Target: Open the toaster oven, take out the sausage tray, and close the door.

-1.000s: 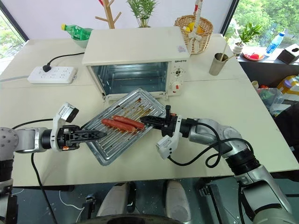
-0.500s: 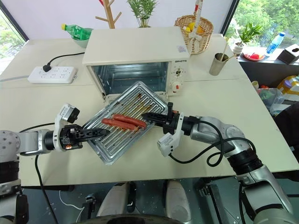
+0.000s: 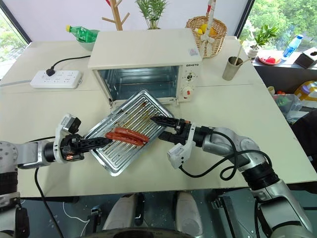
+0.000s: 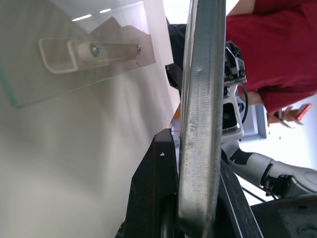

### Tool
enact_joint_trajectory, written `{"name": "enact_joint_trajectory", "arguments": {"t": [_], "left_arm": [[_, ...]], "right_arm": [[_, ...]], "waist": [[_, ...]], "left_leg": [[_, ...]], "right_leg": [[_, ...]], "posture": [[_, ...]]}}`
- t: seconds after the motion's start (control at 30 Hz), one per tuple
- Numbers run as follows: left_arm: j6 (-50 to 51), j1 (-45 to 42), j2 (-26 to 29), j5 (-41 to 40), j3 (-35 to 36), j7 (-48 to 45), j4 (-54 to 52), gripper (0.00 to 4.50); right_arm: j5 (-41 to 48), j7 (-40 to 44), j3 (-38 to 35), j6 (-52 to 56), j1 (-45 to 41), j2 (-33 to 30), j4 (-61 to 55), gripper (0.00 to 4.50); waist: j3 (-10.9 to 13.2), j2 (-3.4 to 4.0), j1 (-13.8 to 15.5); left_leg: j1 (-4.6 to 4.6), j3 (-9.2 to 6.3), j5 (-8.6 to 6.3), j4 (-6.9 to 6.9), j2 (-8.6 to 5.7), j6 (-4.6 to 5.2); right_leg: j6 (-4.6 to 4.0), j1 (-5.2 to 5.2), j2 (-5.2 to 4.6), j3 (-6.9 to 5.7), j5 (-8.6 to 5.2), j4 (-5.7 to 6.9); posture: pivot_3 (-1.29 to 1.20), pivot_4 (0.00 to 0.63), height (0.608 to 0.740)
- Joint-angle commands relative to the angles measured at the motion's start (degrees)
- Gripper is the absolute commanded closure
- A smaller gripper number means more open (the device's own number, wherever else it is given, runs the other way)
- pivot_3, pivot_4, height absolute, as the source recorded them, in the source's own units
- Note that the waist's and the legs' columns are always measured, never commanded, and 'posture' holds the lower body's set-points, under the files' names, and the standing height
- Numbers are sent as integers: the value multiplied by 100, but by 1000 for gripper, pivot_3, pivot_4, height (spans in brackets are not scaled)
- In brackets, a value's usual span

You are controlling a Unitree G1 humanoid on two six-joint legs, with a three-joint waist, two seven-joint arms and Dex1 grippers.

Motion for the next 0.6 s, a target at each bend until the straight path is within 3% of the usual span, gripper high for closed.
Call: {"name": "enact_joint_trajectory", "arguments": {"t": [0.03,0.2,0.47,0.6], "left_arm": [[43,57,-73,-514,286,299,179,4500],[3,381,-110,-1165,432,864,271,4500],[-1220,1774,323,-3323,538,2155,-230,4500],[-1709,2424,363,-3575,917,2218,-596,4500]], "right_arm": [[139,-18,-244,-16,70,-140,-291,872],[276,24,-388,-13,209,-336,-347,872],[753,65,-912,263,786,-707,-165,872],[1039,81,-1140,676,998,-668,162,872]], "waist": [[0,0,2],[0,0,2],[-1,-1,10],[-1,-1,16]], "left_leg": [[0,0,0,0,0,0],[0,0,0,0,1,0],[5,-1,0,-3,12,-1],[6,4,-1,-2,7,-1]], "right_leg": [[0,0,0,0,0,0],[0,0,-2,1,0,0],[-13,0,-26,13,-7,3],[-26,1,-32,12,-14,0]], "posture": [[0,150,740],[0,150,740],[0,150,740],[0,150,740]]}}
